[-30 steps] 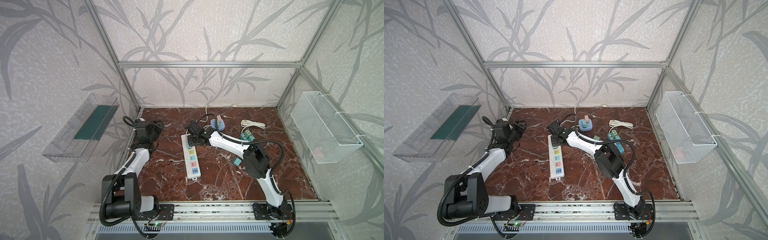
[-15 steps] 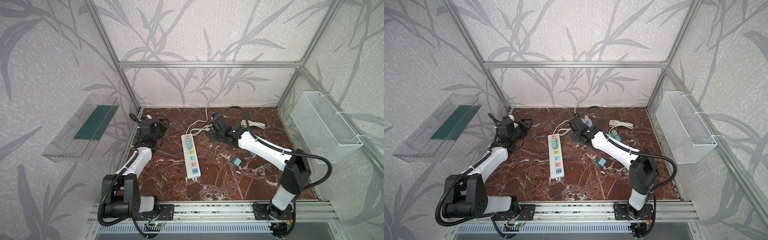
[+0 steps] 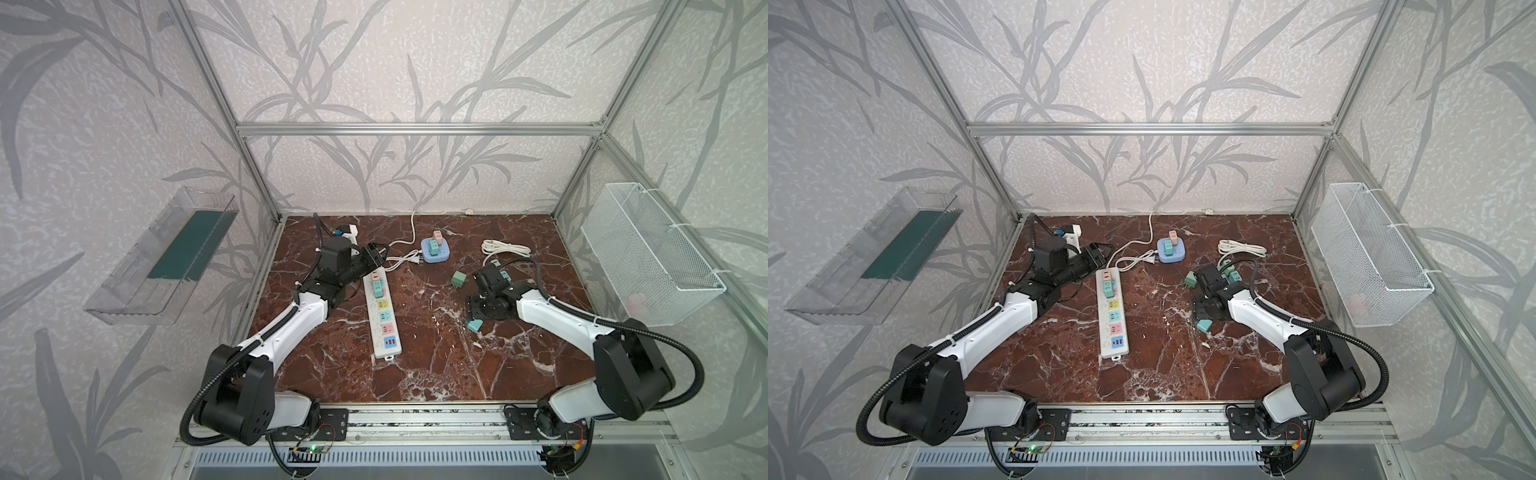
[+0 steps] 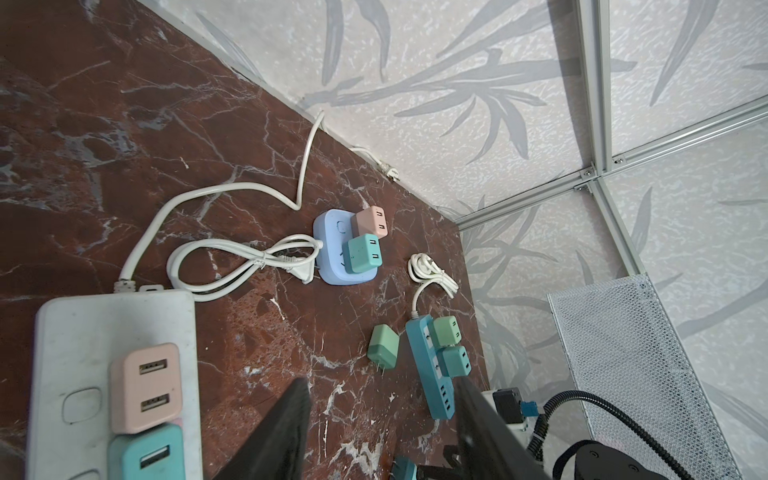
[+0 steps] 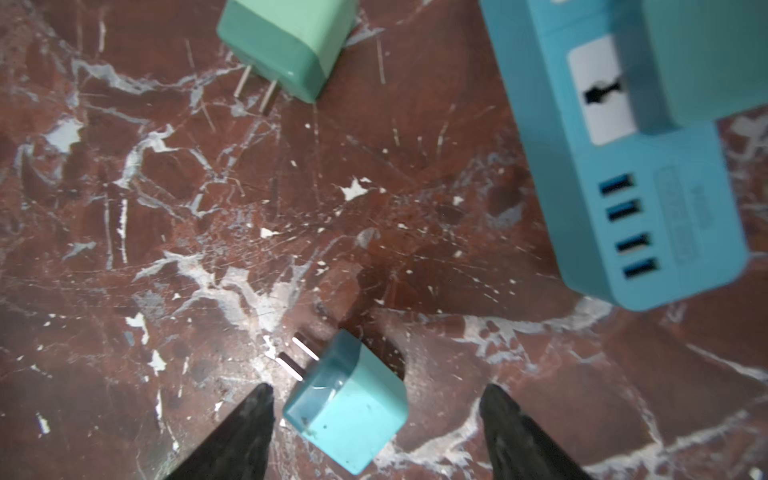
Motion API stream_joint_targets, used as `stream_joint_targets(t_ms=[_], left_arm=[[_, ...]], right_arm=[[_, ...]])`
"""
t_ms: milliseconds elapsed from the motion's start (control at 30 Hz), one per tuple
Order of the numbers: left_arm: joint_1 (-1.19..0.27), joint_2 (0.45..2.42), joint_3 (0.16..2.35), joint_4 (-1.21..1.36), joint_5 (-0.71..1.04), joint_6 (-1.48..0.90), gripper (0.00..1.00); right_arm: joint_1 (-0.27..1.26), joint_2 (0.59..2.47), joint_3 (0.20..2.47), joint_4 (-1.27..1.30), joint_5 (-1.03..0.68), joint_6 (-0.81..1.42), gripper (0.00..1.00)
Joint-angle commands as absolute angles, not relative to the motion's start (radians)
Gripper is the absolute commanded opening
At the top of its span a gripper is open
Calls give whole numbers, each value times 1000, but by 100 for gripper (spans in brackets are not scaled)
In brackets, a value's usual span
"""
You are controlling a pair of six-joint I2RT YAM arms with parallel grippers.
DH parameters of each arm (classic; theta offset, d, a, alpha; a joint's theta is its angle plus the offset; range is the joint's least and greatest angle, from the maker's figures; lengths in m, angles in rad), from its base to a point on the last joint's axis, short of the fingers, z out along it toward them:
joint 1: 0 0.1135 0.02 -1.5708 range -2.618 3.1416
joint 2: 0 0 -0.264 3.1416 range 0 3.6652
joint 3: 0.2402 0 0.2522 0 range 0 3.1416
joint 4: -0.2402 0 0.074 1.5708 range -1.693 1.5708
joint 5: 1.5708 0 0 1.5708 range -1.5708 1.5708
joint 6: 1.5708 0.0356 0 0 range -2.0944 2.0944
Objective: Insert the plug
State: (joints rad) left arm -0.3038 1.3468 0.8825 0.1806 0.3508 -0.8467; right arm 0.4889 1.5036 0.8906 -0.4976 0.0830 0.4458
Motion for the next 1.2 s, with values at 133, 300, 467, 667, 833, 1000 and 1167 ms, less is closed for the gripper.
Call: stream_joint_targets(t_ms=[133, 300, 467, 667, 833, 1000, 1167], left_arm=[[-321, 1328, 919, 152, 356, -797, 57], [-322, 1338, 925, 144, 358, -795, 57], [-322, 1345, 934, 131, 356, -788, 57], [-322, 1335, 937, 110, 334, -772, 57], [-322, 1335, 936, 110, 334, -770, 57], [-322, 1329, 936, 110, 332, -767, 57], [-321, 1321, 938, 110, 330, -763, 57]], right_arm=[[486, 1596, 902, -424, -35, 354, 79], [494, 1590, 882, -413, -132, 339, 79], [525, 1583, 875, -457, -131, 349, 79], [575, 1566, 877, -531, -59, 356, 75], [631, 1587, 899, -583, 21, 358, 59], [698, 1632, 947, -594, 63, 344, 39], [793, 1688, 1038, -567, 62, 321, 34]])
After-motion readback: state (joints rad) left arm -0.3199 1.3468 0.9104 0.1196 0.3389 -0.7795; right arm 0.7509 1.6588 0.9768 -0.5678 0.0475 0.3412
